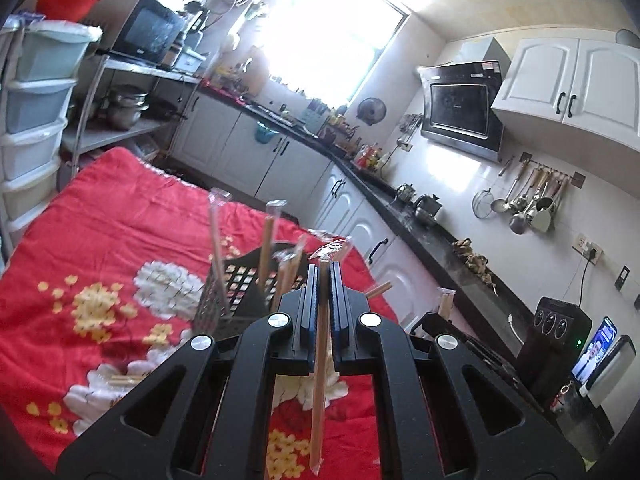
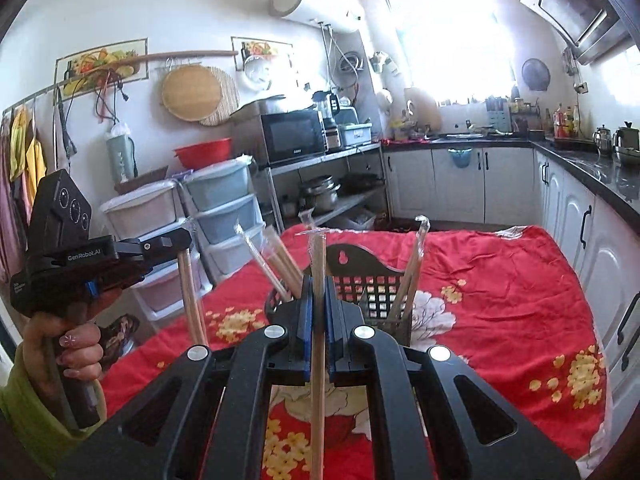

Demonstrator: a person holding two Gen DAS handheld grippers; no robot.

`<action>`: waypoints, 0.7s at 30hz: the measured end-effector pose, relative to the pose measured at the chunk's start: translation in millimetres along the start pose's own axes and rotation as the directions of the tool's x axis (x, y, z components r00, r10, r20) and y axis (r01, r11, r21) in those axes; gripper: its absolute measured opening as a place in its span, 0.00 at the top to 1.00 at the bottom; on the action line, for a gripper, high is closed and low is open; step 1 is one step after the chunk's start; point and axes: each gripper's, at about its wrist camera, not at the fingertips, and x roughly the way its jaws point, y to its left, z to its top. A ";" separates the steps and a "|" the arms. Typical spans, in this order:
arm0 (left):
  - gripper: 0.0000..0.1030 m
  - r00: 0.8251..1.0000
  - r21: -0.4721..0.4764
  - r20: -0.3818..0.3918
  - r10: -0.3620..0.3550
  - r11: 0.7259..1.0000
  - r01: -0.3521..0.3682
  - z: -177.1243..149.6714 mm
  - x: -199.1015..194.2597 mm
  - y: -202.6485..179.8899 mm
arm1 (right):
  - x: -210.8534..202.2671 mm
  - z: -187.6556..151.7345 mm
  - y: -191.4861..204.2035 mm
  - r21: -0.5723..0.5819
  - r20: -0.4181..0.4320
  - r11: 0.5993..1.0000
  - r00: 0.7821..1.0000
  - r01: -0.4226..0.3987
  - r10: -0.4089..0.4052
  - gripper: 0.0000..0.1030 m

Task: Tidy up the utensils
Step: 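Lift both held chopsticks upright above the green basket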

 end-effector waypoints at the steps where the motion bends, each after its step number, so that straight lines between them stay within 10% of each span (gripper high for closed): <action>1: 0.97 1.000 0.004 0.005 -0.002 1.000 0.002 2.5 1.7 -2.8 | -0.2 1.4 0.1 -0.002 0.007 1.000 1.000 0.002 -0.002 0.95; 21: 0.97 0.986 0.112 0.163 0.026 0.993 -0.045 55.2 -0.8 -37.9 | -0.1 29.9 -4.0 -0.022 0.132 0.999 0.991 0.040 -0.037 0.95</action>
